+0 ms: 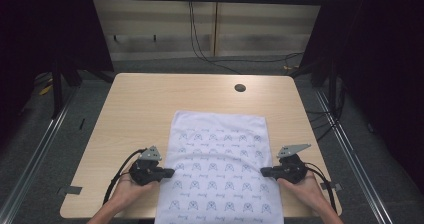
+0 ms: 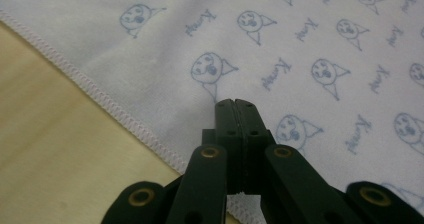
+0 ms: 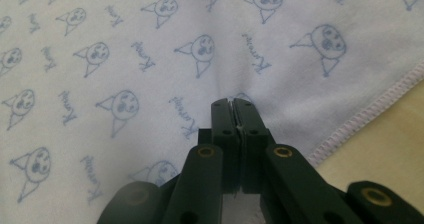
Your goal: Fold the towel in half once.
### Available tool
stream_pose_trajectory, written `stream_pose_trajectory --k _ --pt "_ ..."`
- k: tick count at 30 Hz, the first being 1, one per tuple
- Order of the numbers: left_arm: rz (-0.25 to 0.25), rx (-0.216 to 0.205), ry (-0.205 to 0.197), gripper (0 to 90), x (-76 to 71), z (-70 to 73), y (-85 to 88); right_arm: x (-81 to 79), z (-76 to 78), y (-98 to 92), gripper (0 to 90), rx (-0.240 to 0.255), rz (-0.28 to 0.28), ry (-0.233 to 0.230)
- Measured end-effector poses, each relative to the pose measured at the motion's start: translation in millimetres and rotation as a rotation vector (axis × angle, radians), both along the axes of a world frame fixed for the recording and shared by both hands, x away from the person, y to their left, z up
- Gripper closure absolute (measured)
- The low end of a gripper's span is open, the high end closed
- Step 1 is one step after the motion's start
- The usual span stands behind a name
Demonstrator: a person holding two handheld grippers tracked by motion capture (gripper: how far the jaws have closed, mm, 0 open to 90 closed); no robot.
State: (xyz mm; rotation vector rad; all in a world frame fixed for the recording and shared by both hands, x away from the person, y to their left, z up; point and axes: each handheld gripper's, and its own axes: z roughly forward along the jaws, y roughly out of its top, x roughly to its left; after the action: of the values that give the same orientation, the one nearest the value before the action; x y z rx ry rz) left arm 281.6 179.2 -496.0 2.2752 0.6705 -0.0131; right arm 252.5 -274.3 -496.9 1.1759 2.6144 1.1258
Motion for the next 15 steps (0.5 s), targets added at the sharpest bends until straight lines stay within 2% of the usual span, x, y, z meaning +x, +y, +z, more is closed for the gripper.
stream_pose_trajectory --k 2,4,5,6,7,8,9,10,12,13,15 --pt "-0.014 0.006 0.014 90.0 -8.1 1.2 -0.2 -7.8 0.3 1.0 88.4 0.002 0.009 0.008" --pt "-0.019 0.004 0.032 90.0 -17.3 1.8 1.2 -17.6 -0.3 2.4 88.3 0.008 0.029 -0.004" --pt "-0.019 0.004 0.032 90.0 -17.3 1.8 1.2 -17.6 -0.3 2.4 88.3 0.008 0.029 -0.004" --pt "-0.027 0.000 0.048 90.0 -26.0 2.1 4.1 -28.5 0.5 4.8 88.4 0.001 0.064 -0.012" --pt "-0.027 0.000 0.048 90.0 -26.0 2.1 4.1 -31.8 1.0 5.2 88.4 -0.005 0.065 -0.013" --pt "-0.043 -0.015 0.064 90.0 -34.7 1.4 7.0 -35.6 1.5 6.2 88.4 -0.006 0.068 -0.008" --pt "-0.043 -0.015 0.064 90.0 -34.7 1.4 7.0 -39.3 2.0 6.9 88.5 -0.007 0.072 -0.001" --pt "-0.041 -0.018 0.095 90.0 -42.3 1.9 9.3 -43.6 2.2 7.7 88.7 -0.004 0.075 0.006" --pt "-0.065 -0.020 0.100 90.0 -49.1 2.5 10.9 -50.4 2.7 9.7 88.8 0.006 0.085 0.027" --pt "-0.074 -0.037 0.106 90.0 -52.2 3.6 11.4 -53.1 3.0 10.6 88.5 0.006 0.087 0.031" --pt "-0.067 -0.094 0.130 89.7 -51.2 5.7 13.5 -57.6 5.8 10.7 79.9 0.016 0.085 -0.001"
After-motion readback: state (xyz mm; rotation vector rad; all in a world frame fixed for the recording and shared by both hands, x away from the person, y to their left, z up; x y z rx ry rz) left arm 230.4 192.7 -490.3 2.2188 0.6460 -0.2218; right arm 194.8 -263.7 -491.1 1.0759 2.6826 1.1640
